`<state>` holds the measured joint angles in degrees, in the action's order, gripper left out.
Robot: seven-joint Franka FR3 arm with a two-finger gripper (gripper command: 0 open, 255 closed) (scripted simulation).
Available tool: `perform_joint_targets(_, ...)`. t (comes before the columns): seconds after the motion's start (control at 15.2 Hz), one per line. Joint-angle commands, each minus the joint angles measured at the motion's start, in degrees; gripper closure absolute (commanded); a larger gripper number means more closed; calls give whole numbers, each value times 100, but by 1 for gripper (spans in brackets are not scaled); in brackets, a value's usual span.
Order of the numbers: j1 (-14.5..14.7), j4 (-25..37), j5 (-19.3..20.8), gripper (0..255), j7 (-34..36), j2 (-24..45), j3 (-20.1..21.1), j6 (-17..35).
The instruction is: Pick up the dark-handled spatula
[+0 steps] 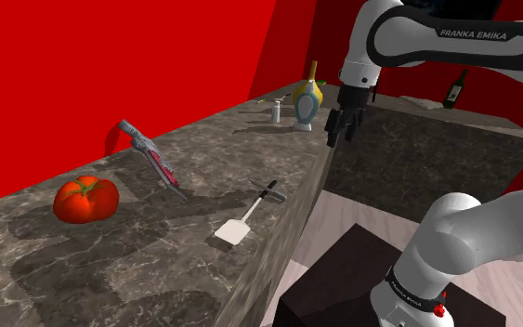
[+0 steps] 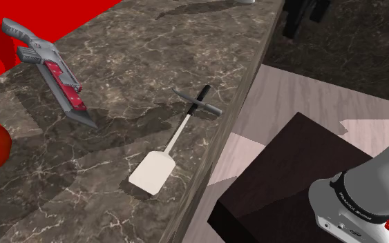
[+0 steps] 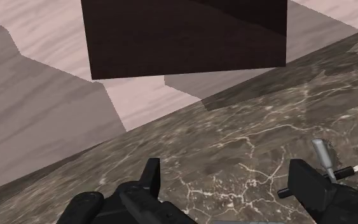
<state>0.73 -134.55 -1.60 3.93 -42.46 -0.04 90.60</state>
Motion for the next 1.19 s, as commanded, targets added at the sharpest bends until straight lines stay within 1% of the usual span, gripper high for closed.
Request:
perform_joint_targets(0.0, 0, 0, 0, 0, 0, 0, 0, 0)
perform_joint_targets(0.26, -146, -412, -473, 0, 1569, -280, 750, 255)
perform_joint_targets(0.53, -299, -581, -960, 0, 3143, -272, 1563, 579)
perform_joint_targets(0.79, -536, -503, -1364, 0, 4713, 28, 2418, 968)
perform_joint_targets(0.99, -813, -292, -1550, 0, 5895, 423, 3082, 1284)
perform_joint_targets(1.12, -1056, -87, -1595, 0, 6693, 757, 3537, 1496)
